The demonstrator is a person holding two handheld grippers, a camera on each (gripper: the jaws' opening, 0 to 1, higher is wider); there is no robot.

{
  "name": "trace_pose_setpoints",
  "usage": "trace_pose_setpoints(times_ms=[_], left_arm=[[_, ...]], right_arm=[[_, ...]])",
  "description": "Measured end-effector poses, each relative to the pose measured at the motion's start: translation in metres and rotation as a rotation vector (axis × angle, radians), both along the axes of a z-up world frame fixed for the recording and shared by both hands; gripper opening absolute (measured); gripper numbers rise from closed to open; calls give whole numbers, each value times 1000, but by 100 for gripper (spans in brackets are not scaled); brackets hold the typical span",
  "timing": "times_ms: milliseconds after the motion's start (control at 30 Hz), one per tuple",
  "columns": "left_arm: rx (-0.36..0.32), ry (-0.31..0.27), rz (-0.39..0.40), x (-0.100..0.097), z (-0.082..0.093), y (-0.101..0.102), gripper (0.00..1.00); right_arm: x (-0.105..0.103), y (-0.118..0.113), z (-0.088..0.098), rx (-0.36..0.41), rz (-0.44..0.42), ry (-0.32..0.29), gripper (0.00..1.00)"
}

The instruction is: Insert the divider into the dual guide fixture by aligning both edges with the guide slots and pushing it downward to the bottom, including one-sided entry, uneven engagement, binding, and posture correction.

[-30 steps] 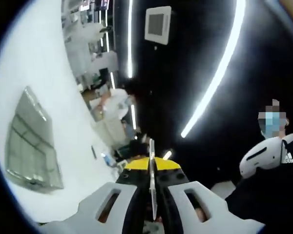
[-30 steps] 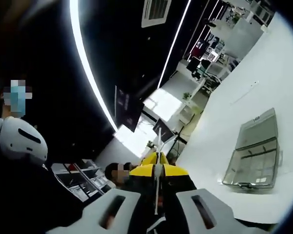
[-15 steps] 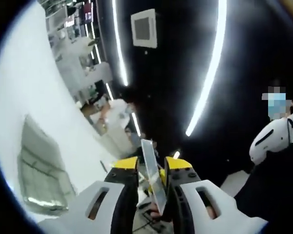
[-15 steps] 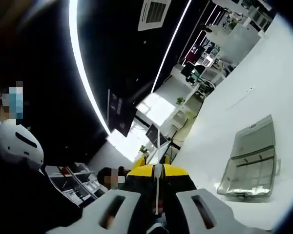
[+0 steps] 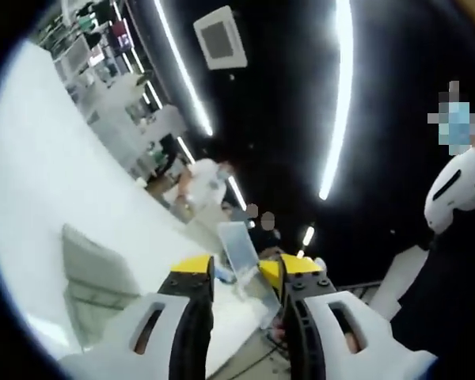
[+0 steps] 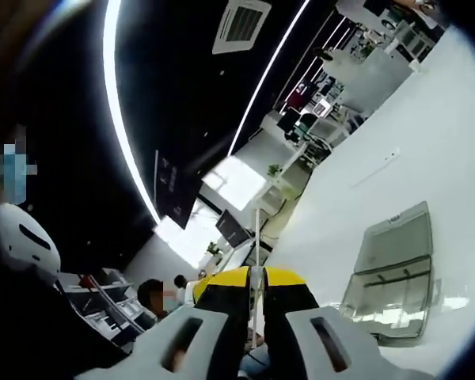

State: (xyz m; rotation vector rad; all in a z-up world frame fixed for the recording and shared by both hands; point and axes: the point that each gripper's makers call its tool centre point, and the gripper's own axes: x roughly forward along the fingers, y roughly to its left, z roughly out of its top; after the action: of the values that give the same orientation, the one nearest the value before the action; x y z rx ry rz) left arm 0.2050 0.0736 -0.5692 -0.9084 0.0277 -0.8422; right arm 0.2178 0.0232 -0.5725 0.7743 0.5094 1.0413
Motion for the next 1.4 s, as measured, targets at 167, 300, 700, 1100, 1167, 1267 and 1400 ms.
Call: trace_pose_setpoints(times_ms=[167,300,700,1100,1167,1267,1400], left_arm=[[102,-7,32,5,-13,8,37],[170,-1,39,7,-24,13,41],[251,-2,15,8,-31,13,45],[326,-23,10,-1,-36,17,51],[354,-27,12,-3,-38,17,53],[385,-35,22,-5,-41,18,58],[410,-26,37,-7,-48,22,60]], right_arm=[[12,-3,-8,-43,-39,13,0],[22,-7,-15,-62,-76,35,0],[32,-14,-37,-144,-145,76,0],[32,-27,-55,-233,-248,134,0],[31,-29,-58,-245,-263,141,0],[30,-30,-62,-254,-281,158,0],[30,-31,-68,-269,-305,169,0]])
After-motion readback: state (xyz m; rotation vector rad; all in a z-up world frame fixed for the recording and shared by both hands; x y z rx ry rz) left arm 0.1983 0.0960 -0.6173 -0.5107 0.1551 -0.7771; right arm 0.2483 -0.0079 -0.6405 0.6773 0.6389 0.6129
